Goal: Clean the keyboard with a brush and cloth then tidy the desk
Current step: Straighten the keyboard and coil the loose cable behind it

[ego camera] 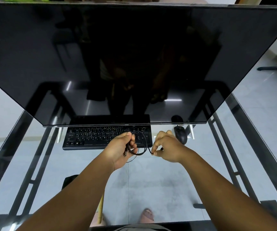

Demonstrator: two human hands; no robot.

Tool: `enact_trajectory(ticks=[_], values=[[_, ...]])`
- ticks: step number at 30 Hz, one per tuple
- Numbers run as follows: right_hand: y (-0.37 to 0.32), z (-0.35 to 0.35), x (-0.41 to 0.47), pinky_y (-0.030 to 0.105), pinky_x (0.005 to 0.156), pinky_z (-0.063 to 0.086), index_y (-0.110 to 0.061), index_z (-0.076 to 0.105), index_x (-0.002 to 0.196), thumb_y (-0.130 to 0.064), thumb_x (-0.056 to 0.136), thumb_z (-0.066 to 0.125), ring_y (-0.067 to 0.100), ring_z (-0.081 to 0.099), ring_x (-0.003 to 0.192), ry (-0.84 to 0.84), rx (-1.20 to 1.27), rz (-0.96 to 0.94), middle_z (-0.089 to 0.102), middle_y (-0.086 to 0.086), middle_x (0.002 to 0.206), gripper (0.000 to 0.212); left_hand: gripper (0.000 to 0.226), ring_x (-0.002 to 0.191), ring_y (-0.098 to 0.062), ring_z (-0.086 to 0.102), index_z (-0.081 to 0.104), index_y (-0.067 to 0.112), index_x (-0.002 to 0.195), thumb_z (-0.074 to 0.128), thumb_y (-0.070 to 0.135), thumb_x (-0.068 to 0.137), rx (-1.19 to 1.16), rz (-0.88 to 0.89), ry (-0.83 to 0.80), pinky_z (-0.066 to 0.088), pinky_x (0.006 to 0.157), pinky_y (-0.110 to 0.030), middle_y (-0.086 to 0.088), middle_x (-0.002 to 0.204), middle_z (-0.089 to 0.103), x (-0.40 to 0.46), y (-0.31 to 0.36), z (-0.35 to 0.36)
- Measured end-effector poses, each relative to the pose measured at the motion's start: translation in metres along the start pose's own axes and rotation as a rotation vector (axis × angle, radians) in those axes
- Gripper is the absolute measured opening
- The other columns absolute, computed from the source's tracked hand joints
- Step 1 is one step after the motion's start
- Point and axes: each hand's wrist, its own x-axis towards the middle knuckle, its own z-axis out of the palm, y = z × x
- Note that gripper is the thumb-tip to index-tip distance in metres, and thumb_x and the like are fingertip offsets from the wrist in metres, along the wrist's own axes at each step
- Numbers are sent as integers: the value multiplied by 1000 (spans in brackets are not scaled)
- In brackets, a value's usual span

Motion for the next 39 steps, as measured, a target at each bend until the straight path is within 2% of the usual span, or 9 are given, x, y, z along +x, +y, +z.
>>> enact_trajectory(ticks=[3, 6, 10, 13, 18, 24, 30, 34, 39], values=[[3, 3, 2, 22, 74, 47, -27, 69, 81, -10, 89, 62, 9, 53, 84, 155, 96, 48, 55, -13, 84, 20, 34, 68, -16, 48, 56, 10, 75, 41, 20, 104, -20, -7, 2, 52, 77, -36, -3, 70, 47, -1, 5, 0], [-2, 7, 4, 16, 59, 46, -16, 62, 82, -3, 93, 55, 10, 55, 64, 248, 570, 158, 60, -5, 72, 19, 33, 67, -16, 47, 55, 10, 76, 41, 19, 104, -48, -11, -8, 52, 80, -36, -3, 70, 46, -3, 9, 3], [-13, 12, 6, 23, 61, 46, -5, 62, 86, 0, 99, 44, 16, 51, 64, 222, 1142, 166, 55, 6, 74, 22, 34, 66, -15, 46, 55, 10, 75, 39, 20, 104, 6, 13, -1, 49, 76, -31, -2, 69, 45, -5, 8, 11], [-20, 8, 6, 22, 61, 47, -1, 61, 89, -1, 101, 41, 16, 52, 67, 194, 1397, 140, 55, 7, 75, 23, 35, 65, -12, 46, 55, 13, 75, 38, 22, 105, 82, 45, 32, 42, 68, -24, 0, 69, 46, -7, 8, 13], [-24, 6, 9, 23, 62, 47, -2, 63, 89, -8, 102, 42, 16, 53, 65, 161, 1325, 107, 56, 8, 75, 25, 34, 64, -9, 47, 56, 17, 77, 38, 23, 105, 127, 86, 56, 30, 60, -23, 2, 70, 47, -8, 9, 14], [-26, 1, 14, 22, 55, 49, 0, 64, 91, -1, 99, 45, 18, 53, 64, 144, 1330, 212, 57, 12, 79, 20, 33, 69, -11, 45, 59, 16, 80, 39, 24, 104, 186, 116, 18, 30, 62, -23, 1, 72, 48, -6, 6, 11], [-26, -7, 10, 24, 53, 47, -10, 57, 118, 8, 91, 47, 19, 54, 63, -44, 1257, 248, 64, 15, 76, 34, 32, 72, -13, 42, 62, 17, 84, 39, 24, 104, 403, 197, -33, 32, 63, -25, 0, 76, 49, -4, 4, 4], [-23, -12, 6, 23, 56, 48, -9, 67, 106, 5, 92, 51, 17, 57, 61, -103, 1162, 175, 63, 18, 79, 26, 30, 77, -13, 50, 68, 18, 86, 43, 22, 103, 569, 265, 1, 37, 58, -26, 1, 82, 56, 0, 6, -5], [-22, -10, 5, 23, 58, 51, -6, 73, 89, -3, 96, 52, 18, 57, 62, -86, 1140, 202, 65, 20, 84, 22, 29, 84, -17, 53, 71, 16, 86, 47, 18, 101, 580, 262, 0, 43, 84, -32, -3, 82, 57, 5, 8, -8]])
